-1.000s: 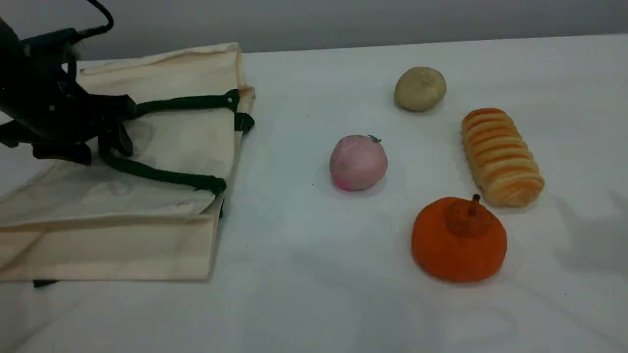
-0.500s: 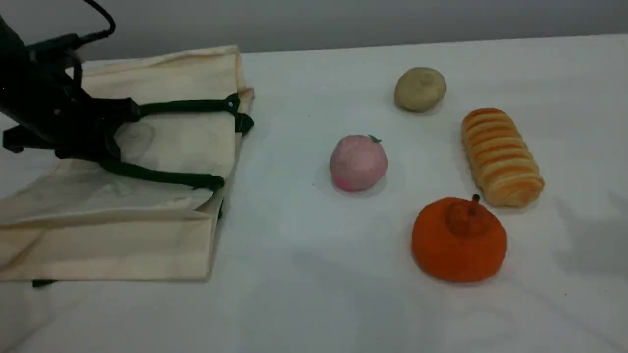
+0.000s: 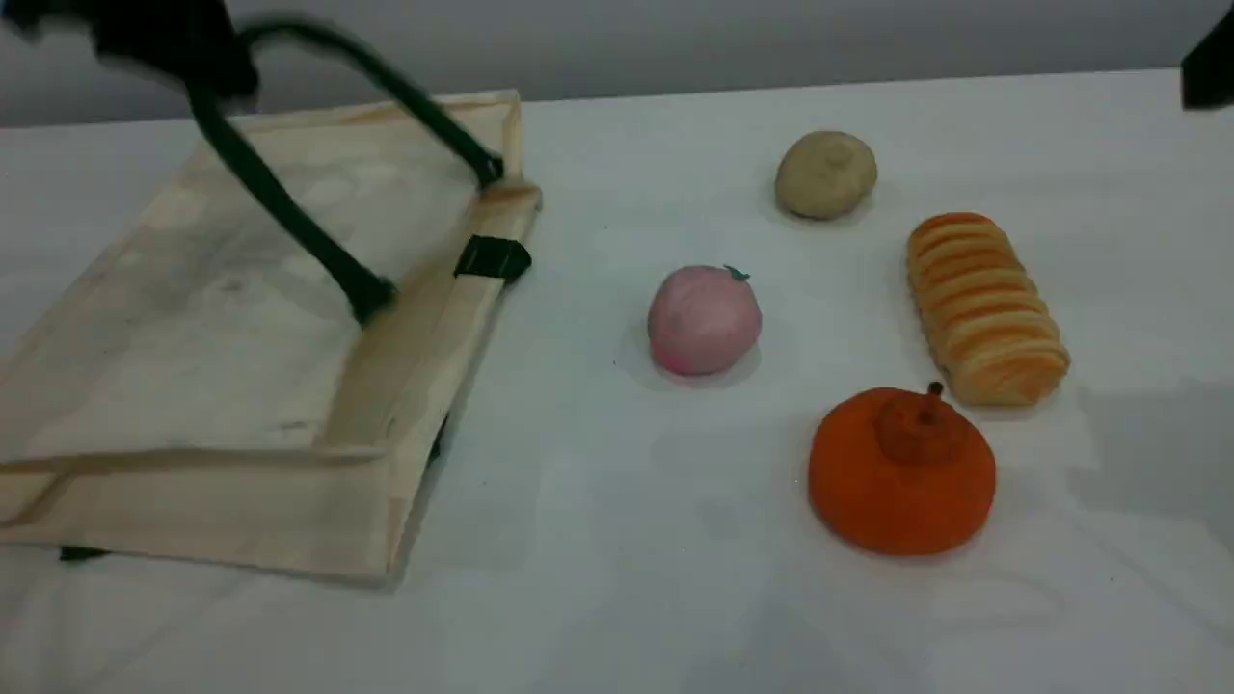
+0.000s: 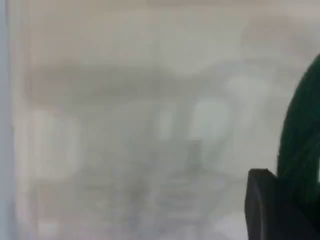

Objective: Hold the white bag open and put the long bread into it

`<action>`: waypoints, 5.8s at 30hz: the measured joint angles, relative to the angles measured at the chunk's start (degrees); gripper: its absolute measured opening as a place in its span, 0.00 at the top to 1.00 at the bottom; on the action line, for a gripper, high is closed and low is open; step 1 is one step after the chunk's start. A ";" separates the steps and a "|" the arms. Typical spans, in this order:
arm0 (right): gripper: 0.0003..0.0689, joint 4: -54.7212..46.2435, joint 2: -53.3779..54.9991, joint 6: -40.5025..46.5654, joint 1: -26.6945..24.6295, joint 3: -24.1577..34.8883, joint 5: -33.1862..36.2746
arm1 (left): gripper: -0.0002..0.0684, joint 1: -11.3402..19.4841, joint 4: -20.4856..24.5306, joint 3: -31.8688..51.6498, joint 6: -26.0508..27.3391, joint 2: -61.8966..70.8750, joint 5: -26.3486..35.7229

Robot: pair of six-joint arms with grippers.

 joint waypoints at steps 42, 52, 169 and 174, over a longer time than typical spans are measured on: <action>0.32 -2.27 16.11 0.13 10.82 -0.06 -22.59 | 0.87 -12.91 2.74 -24.67 7.98 -13.33 28.83; 0.32 -2.16 16.11 0.04 10.82 -0.26 -24.54 | 0.87 -13.21 8.72 -24.45 5.78 -13.33 28.59; 0.79 4.01 7.47 -4.51 32.57 -15.41 6.18 | 0.87 -14.36 7.27 -20.05 6.49 -13.14 28.74; 0.79 4.88 12.54 -4.81 33.13 -16.47 2.47 | 0.87 -14.36 7.27 -20.05 6.49 -13.14 28.74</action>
